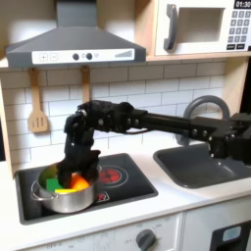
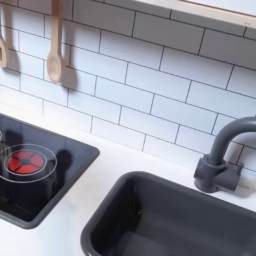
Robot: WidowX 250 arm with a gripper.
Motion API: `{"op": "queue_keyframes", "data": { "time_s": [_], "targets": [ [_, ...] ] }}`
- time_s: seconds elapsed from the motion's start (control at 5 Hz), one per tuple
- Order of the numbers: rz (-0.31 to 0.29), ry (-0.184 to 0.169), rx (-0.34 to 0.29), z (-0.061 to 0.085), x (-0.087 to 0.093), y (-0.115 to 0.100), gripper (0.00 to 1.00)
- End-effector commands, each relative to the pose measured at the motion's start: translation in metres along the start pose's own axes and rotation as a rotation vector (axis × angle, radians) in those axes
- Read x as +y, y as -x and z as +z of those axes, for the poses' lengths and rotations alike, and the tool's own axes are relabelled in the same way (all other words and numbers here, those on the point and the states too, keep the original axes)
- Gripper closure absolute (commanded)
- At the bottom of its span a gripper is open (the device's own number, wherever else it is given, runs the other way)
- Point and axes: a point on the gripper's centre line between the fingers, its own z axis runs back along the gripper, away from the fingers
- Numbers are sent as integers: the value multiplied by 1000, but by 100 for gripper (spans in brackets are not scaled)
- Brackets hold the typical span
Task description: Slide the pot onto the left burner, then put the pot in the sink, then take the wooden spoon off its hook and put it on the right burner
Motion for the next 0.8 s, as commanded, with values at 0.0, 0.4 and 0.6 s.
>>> {"op": "queue_keyframes", "data": {
  "time_s": [0.0,0.4,0.6],
  "targets": [
    [22,9,2,-3,1,0,100],
    [23,14,-21,2,-3,-2,100],
    [28,18,-31,2,-2,-3,100]
  ]
}}
